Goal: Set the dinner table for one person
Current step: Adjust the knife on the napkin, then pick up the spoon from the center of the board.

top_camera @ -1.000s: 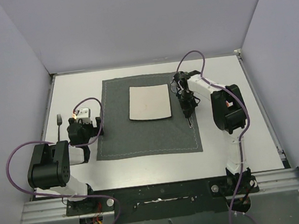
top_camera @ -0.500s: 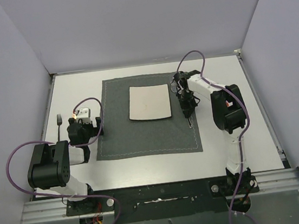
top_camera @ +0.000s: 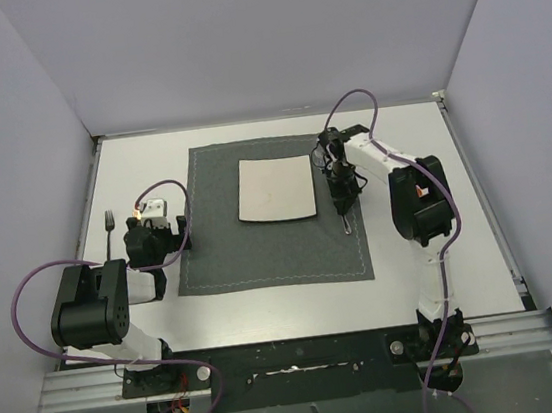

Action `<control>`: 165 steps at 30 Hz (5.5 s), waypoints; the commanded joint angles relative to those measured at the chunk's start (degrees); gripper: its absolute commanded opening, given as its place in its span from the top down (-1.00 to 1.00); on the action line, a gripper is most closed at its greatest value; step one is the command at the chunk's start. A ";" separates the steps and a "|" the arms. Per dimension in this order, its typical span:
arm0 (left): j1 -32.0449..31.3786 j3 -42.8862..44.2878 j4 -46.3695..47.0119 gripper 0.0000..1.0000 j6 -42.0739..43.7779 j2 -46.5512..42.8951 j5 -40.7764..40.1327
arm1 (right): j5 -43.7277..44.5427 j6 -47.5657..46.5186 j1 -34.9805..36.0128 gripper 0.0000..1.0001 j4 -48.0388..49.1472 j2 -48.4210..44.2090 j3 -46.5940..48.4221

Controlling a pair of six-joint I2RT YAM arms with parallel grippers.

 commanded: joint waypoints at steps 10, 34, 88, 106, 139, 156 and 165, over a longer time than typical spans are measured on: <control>0.30 1.58 2.27 -0.96 -0.66 0.84 -0.21 | -1.23 3.85 0.41 1.00 -4.62 2.74 7.09; 0.29 1.58 2.28 -0.96 -0.68 0.82 -0.25 | -2.38 9.57 0.66 1.00 -5.74 3.23 8.35; 0.33 1.58 2.23 -0.96 -0.71 0.84 -0.21 | 2.82 15.39 2.59 0.55 -4.10 2.33 9.62; 0.27 1.58 2.27 -0.96 -0.70 0.84 -0.21 | 10.18 16.81 3.08 0.31 -4.53 -7.27 9.57; 0.32 1.59 2.25 -0.96 -0.71 0.84 -0.21 | -4.22 -19.62 -24.40 -0.06 -2.44 -15.84 -2.18; 0.34 1.58 2.22 -0.96 -0.64 0.83 -0.21 | -12.77 -21.92 -29.99 -0.05 14.21 -25.82 -22.93; 0.34 1.58 2.24 -0.96 -0.70 0.84 -0.21 | -9.52 -24.16 -31.43 0.03 21.51 -24.55 -28.53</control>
